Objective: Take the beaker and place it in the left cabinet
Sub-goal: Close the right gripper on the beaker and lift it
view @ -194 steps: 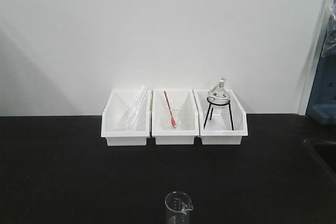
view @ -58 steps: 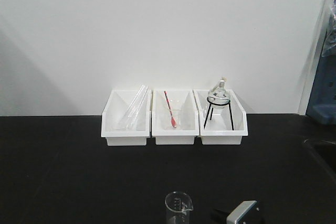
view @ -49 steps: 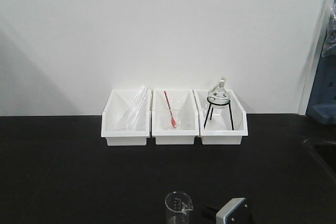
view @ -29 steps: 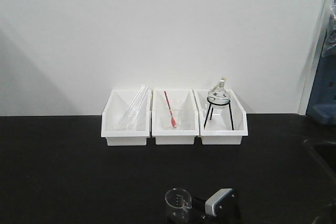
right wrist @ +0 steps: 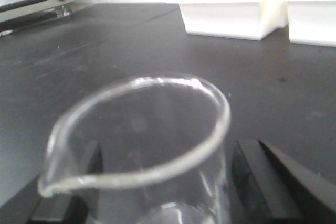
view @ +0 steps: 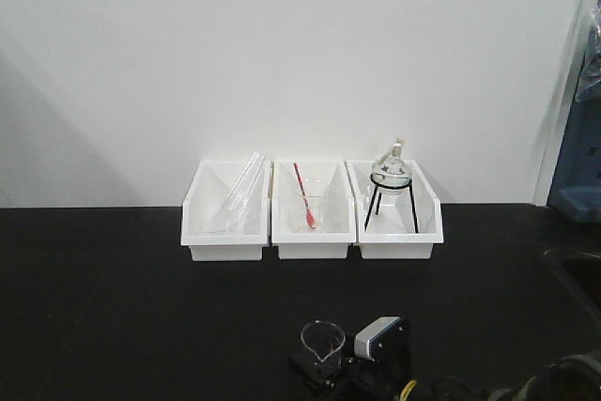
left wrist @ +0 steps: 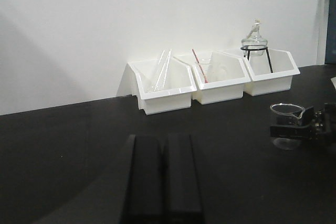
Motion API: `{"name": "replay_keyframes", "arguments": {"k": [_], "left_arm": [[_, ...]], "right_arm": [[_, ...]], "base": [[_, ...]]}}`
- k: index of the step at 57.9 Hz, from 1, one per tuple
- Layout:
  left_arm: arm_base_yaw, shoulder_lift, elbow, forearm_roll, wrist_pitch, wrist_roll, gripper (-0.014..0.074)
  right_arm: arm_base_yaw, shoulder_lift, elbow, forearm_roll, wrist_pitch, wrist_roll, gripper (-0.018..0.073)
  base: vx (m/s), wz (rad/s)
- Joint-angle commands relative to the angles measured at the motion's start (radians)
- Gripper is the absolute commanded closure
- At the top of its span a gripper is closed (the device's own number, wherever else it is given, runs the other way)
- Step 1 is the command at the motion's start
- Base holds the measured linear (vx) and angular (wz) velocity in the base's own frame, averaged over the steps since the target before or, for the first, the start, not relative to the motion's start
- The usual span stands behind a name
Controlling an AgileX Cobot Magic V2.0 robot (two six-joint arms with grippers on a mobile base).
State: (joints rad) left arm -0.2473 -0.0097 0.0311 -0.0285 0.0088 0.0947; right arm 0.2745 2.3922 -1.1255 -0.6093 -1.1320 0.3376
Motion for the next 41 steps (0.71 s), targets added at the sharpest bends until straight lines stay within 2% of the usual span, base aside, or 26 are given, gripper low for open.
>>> {"name": "replay_keyframes", "arguments": {"k": [1, 5, 6, 16, 26, 41], "left_arm": [[-0.006, -0.019, 0.016, -0.008, -0.084, -0.003, 0.0596], [-0.006, -0.019, 0.016, -0.008, -0.084, -0.003, 0.0596], [-0.006, -0.019, 0.016, -0.008, -0.084, -0.003, 0.0596], [-0.006, -0.019, 0.016, -0.008, -0.084, -0.003, 0.0596], [-0.006, -0.019, 0.016, -0.008, -0.084, -0.003, 0.0596], [-0.006, -0.019, 0.016, -0.008, -0.084, -0.003, 0.0596]], "right_arm": [[-0.002, -0.058, -0.032, 0.011, -0.202, -0.002, 0.0099], [-0.002, -0.058, -0.032, 0.014, -0.192, -0.002, 0.0195], [-0.002, -0.058, -0.032, 0.014, -0.184, -0.002, 0.0249], [-0.003, -0.06, -0.032, 0.007, -0.132, 0.015, 0.0576], [-0.005, -0.135, -0.007, -0.027, -0.034, 0.113, 0.0564], [-0.005, -0.445, 0.096, -0.024, 0.266, 0.165, 0.0565]], "base": [[0.0, 0.0], [0.0, 0.0], [0.0, 0.0], [0.0, 0.0], [0.0, 0.0], [0.0, 0.0]]}}
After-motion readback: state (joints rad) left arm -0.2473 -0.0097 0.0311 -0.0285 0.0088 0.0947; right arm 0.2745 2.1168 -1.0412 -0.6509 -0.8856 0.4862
